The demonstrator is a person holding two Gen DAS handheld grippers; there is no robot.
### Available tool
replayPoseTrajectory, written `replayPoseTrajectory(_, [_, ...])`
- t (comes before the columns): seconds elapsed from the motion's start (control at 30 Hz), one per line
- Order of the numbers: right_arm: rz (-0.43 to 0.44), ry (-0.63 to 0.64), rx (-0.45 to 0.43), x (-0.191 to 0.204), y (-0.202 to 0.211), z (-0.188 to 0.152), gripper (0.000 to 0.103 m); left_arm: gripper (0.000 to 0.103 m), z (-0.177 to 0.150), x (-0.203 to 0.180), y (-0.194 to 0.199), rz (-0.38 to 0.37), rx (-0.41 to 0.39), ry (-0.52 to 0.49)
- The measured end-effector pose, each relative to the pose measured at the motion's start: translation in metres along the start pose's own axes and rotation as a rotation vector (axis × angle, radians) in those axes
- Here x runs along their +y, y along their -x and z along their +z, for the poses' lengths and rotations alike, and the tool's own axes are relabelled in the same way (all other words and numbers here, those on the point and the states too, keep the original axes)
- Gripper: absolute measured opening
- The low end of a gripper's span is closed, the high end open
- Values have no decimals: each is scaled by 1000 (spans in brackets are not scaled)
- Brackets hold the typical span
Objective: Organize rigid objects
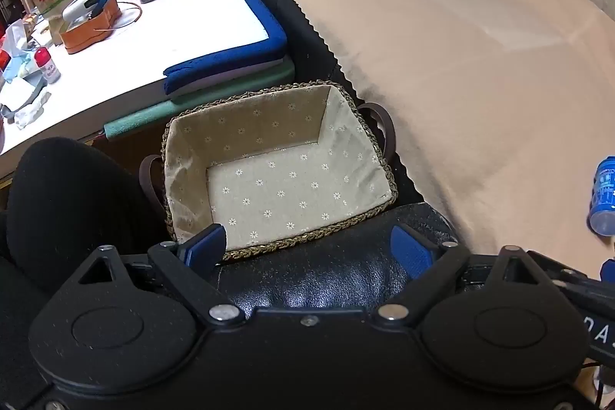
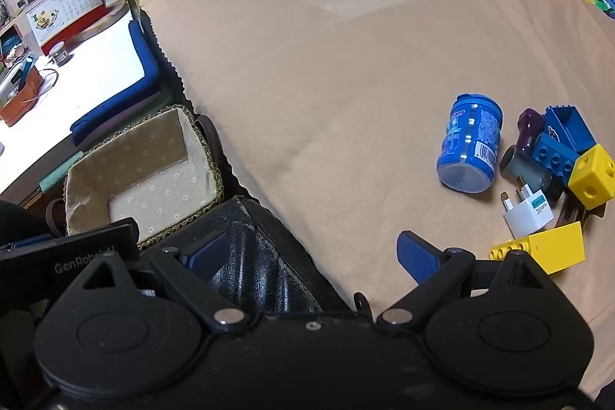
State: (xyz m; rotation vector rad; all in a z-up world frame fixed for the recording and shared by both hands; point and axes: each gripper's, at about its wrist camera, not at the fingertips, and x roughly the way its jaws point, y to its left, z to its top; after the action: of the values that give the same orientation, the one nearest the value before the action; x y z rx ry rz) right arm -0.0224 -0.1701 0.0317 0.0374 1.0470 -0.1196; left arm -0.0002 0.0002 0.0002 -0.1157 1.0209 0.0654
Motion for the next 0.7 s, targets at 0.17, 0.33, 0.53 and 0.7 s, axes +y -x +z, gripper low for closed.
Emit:
replayPoseTrajectory(0.17, [-3, 1, 2, 0, -2, -1, 95, 90, 0, -1, -1, 19, 3, -5])
replayPoseTrajectory(0.33, [-2, -3, 2, -1, -2, -2, 95, 90, -1, -3, -2, 15, 3, -4])
replayPoseTrajectory(0.53, [0, -4, 5, -1, -4, -4, 95, 90, -2, -3, -3, 16, 3, -4])
replayPoseTrajectory(0.7, [1, -5, 7, -1, -3, -3, 95, 90, -2, -4, -4, 16, 3, -4])
